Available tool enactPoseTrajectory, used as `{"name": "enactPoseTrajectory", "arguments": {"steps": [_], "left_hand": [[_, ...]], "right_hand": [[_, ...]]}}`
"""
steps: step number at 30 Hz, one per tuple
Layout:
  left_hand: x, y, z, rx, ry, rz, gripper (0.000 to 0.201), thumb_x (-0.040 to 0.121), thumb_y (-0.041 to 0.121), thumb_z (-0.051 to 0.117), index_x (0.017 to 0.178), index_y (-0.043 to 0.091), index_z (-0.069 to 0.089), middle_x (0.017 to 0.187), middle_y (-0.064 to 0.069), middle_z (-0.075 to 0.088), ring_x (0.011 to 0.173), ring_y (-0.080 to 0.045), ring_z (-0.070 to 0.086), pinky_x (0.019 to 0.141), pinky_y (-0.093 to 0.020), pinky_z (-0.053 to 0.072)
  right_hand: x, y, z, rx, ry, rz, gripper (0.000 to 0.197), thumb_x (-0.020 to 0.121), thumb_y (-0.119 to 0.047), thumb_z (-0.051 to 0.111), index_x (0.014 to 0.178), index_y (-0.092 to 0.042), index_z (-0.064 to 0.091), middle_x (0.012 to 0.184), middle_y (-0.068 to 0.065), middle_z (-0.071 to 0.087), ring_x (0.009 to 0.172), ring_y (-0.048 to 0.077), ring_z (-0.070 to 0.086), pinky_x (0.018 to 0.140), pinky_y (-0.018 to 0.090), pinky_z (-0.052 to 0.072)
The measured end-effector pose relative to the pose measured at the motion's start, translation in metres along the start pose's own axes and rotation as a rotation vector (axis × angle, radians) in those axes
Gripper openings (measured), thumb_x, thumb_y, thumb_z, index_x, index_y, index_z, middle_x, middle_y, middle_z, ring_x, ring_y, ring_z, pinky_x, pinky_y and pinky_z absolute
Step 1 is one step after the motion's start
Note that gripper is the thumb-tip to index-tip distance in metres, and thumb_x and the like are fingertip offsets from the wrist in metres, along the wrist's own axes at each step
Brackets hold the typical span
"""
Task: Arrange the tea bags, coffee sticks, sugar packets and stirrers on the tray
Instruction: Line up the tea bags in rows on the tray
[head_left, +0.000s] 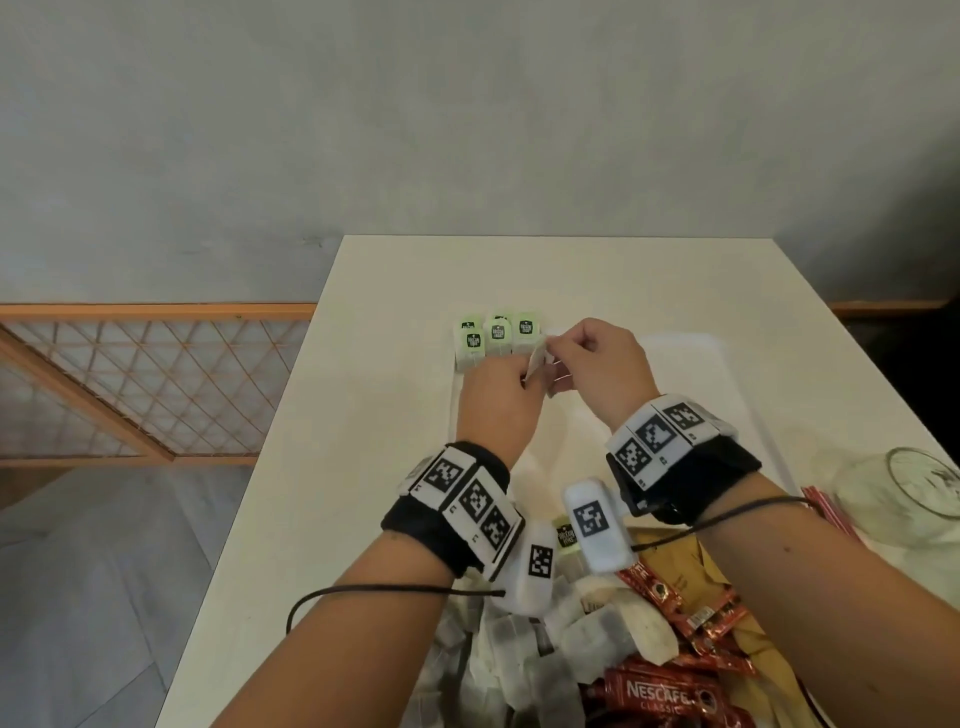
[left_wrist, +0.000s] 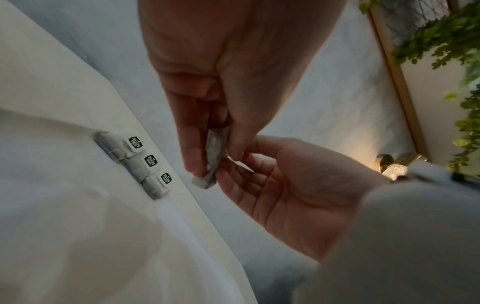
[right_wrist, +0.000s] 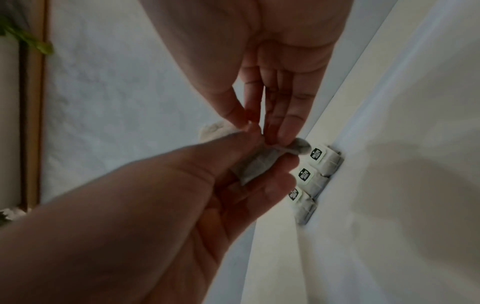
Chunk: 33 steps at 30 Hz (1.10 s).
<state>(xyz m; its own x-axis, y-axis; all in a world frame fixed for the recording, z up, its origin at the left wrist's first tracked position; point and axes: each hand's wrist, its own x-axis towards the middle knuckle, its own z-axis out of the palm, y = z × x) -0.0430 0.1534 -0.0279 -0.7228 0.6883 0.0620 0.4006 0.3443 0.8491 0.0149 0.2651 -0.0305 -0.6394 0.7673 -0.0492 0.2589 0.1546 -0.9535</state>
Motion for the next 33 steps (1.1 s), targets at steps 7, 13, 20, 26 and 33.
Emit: {"name": "enactPoseTrajectory", "arguments": {"steps": [7,13,20,26,33], "left_hand": [[0.009,-0.004,-0.006,-0.126,0.105,-0.095,0.024,0.085,0.023,0.069,0.068,0.006,0.07,0.063,-0.009,0.071,0.063,-0.025,0.071,0.068,-0.043,0.06],[0.016,-0.016,-0.016,-0.261,0.004,-0.197,0.007,0.083,0.015,0.071,0.088,0.012,0.075,0.067,-0.006,0.073,0.06,-0.016,0.071,0.066,-0.035,0.062],[0.03,-0.046,-0.025,-0.334,-0.064,-0.375,0.018,0.089,0.016,0.068,0.101,0.003,0.071,0.083,-0.013,0.074,0.063,-0.02,0.07,0.069,-0.037,0.061],[0.047,-0.064,-0.041,-0.371,-0.047,-0.496,0.025,0.098,0.011,0.043,0.11,-0.005,0.058,0.094,-0.022,0.072,0.064,-0.025,0.068,0.064,-0.034,0.061],[0.058,-0.087,-0.05,-0.269,0.024,-0.445,0.026,0.098,0.013,0.042,0.103,0.003,0.066,0.096,-0.016,0.071,0.076,-0.023,0.068,0.067,-0.034,0.059]], "right_hand": [[-0.015,-0.004,-0.01,0.225,-0.109,0.048,0.019,0.091,-0.009,0.057,0.091,-0.004,0.075,0.087,0.017,0.073,0.07,0.026,0.068,0.07,0.034,0.059],[0.001,0.012,-0.017,-0.035,-0.119,-0.073,0.014,0.087,-0.021,0.07,0.099,-0.026,0.074,0.092,-0.005,0.069,0.06,0.008,0.061,0.057,0.023,0.049],[0.035,0.036,0.006,-0.119,-0.249,0.051,0.006,0.085,-0.013,0.073,0.091,-0.013,0.074,0.074,0.006,0.071,0.065,0.015,0.064,0.06,0.022,0.052],[0.075,0.049,0.035,-0.211,-0.168,0.137,0.012,0.084,-0.009,0.074,0.095,-0.006,0.07,0.078,0.011,0.072,0.066,0.018,0.068,0.069,0.03,0.061],[0.105,0.041,0.054,-0.212,-0.128,0.059,0.007,0.082,-0.008,0.075,0.086,-0.011,0.071,0.074,0.01,0.071,0.071,0.024,0.072,0.07,0.033,0.061]]}}
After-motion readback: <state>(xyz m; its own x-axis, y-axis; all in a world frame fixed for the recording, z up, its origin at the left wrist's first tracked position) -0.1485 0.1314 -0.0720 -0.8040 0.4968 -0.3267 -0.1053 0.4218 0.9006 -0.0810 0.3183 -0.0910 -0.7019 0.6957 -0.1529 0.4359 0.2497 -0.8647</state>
